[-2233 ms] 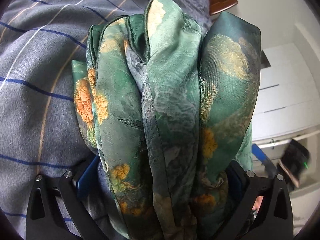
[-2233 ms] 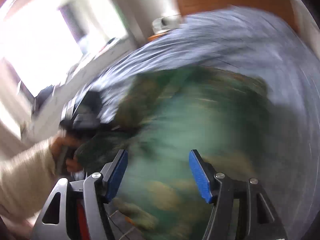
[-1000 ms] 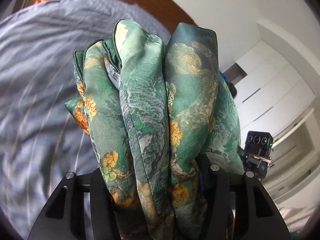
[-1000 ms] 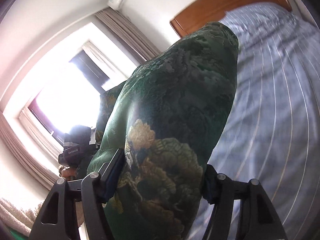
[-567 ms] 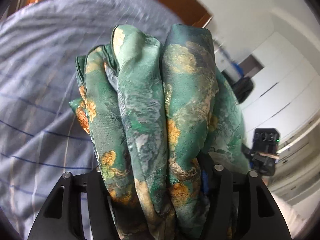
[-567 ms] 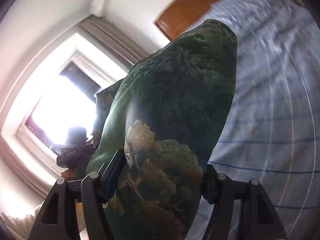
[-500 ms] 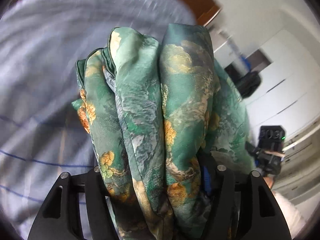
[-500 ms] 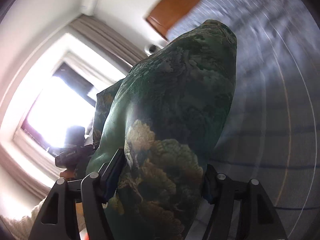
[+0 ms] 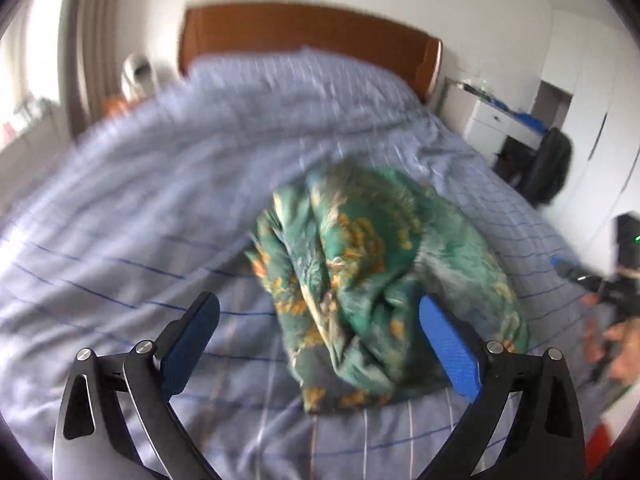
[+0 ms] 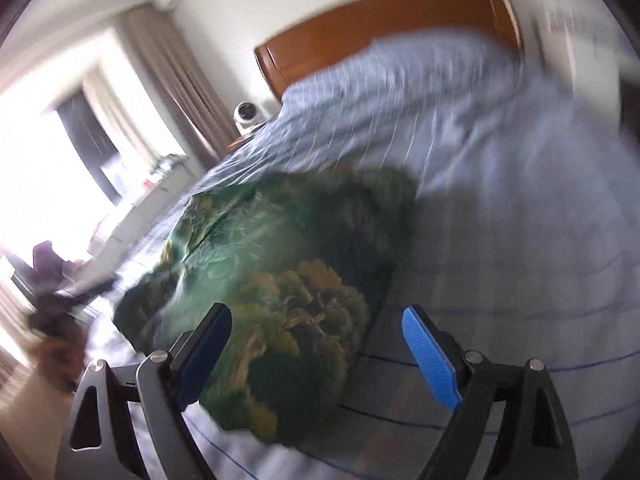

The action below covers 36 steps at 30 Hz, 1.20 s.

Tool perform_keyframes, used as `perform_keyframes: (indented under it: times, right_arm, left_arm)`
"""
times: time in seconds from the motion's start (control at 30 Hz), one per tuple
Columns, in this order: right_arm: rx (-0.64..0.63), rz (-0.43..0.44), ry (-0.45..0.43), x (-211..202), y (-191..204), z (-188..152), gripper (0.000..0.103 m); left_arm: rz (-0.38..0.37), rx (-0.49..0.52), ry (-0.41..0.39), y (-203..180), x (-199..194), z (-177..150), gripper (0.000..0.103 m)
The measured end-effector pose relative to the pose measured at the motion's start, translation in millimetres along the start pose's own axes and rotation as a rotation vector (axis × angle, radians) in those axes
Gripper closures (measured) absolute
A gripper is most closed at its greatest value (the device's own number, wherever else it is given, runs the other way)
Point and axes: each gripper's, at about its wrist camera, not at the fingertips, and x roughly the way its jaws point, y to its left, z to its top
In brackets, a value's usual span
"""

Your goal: Fold large clothes

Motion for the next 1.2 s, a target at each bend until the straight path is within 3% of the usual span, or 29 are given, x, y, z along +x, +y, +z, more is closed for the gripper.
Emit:
perform_keyframes:
  times: [0.17,0.23,0.3,0.47,0.6,0.87,1.2]
  right_arm:
    - [-0.218,-0.227,-0.125,-72,56,-10,0.014]
    - [-0.280,-0.300,-0.195,-104,78,-17,0.014]
    - [-0.277,-0.339,-0.225,-129,92,-26,0.014]
    - [-0.226,-0.333,-0.141,-153,108,-49,0.014]
    - [-0.209,-0.362,-0.094,-164,119,-72,0.014]
    - [-0.215,-0.396,-0.048,-176,134,-94,0.014]
    - [-0.232,-0.395,-0.026,-176,140,-102,0.014]
  left_arm:
    - [0.223,0.129,-0.204,-43,-62,-20,0.000]
    - [0.311,0.131,-0.242,-62,-79,-25,0.000]
    - [0.349,0.131,-0.267,-78,-97,-35,0.000]
    - [0.209,0.048,-0.174,-100,-126,-60,0.000]
    - [0.242,0.044,-0.091,-109,-122,-76,0.000]
    - [0.197,-0.020,0.022,-115,-118,-91,0.000]
    - [0.239,-0.018,0.007,-118,-129,-94,0.000]
